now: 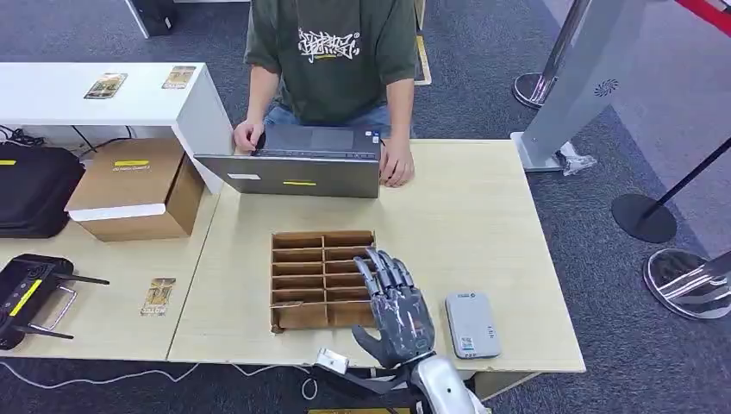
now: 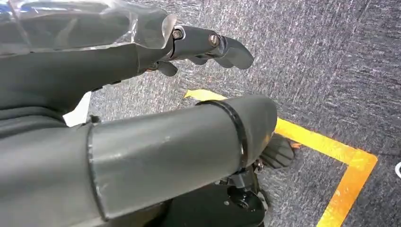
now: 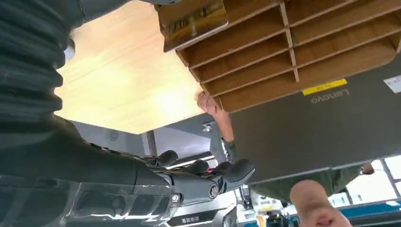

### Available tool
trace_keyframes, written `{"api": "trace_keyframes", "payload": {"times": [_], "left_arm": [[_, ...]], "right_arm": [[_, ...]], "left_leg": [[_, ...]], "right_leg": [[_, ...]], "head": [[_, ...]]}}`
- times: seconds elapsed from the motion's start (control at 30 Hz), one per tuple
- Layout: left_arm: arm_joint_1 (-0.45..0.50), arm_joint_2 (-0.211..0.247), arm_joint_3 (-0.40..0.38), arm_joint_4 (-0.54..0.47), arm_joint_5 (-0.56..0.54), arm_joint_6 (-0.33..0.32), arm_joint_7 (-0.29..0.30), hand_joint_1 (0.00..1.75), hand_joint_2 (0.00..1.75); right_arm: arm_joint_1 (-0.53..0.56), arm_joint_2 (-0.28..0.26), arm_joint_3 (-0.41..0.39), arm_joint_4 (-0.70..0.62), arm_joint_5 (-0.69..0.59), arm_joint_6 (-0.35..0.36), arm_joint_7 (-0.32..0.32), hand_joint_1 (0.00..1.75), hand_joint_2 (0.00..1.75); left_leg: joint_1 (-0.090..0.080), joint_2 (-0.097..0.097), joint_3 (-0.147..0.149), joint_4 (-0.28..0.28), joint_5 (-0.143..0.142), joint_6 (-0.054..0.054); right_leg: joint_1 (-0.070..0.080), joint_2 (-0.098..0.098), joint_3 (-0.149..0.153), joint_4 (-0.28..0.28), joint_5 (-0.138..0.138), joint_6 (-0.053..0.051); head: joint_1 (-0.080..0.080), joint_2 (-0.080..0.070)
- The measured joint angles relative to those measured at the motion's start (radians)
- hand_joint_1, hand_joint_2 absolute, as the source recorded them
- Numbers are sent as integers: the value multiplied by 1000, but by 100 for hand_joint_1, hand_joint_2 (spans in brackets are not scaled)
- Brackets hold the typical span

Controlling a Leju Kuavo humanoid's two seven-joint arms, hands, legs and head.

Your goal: Pass the card to the sensor for recognition and then transmit it.

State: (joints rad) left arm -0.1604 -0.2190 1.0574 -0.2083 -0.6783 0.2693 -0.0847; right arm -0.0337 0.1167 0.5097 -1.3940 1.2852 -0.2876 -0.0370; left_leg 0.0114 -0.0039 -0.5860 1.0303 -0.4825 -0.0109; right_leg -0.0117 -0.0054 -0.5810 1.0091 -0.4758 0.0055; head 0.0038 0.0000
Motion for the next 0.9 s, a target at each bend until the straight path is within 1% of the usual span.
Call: {"api": "trace_keyframes", "payload": {"times": [0.1,0.17,0.27,0.4,0.7,0.83,0.9], "left_arm": [[-1,-3,0,0,0,3,2,0,0],[-1,-4,0,0,0,4,3,0,0],[-2,-6,-1,0,2,6,5,0,0],[-3,-10,-1,0,7,6,8,0,0],[-3,-13,-1,0,12,6,8,0,0],[-3,-13,-3,0,11,2,8,0,0],[-3,-13,-6,0,9,0,9,0,0]], "right_arm": [[-10,6,0,34,16,5,10,0,175],[-21,8,0,58,34,34,28,0,175],[-38,9,0,92,87,78,72,0,175],[-54,9,0,115,142,87,101,0,175],[-58,8,5,113,188,103,122,0,175],[-47,5,15,86,193,120,137,0,175],[-41,5,18,69,195,141,146,0,175]], "left_leg": [[0,0,0,0,0,0],[0,0,0,0,0,0],[0,0,0,0,0,0],[0,0,0,0,0,0],[0,0,0,0,0,0],[0,0,0,0,0,0],[0,0,0,0,0,0]], "right_leg": [[0,0,0,0,0,0],[0,0,0,0,0,0],[0,0,0,0,0,0],[0,0,0,0,0,0],[0,0,0,0,0,0],[0,0,0,0,0,0],[0,0,0,0,0,0]], "head": [[0,0],[0,0],[0,0],[0,0],[0,0],[0,0],[0,0]]}}
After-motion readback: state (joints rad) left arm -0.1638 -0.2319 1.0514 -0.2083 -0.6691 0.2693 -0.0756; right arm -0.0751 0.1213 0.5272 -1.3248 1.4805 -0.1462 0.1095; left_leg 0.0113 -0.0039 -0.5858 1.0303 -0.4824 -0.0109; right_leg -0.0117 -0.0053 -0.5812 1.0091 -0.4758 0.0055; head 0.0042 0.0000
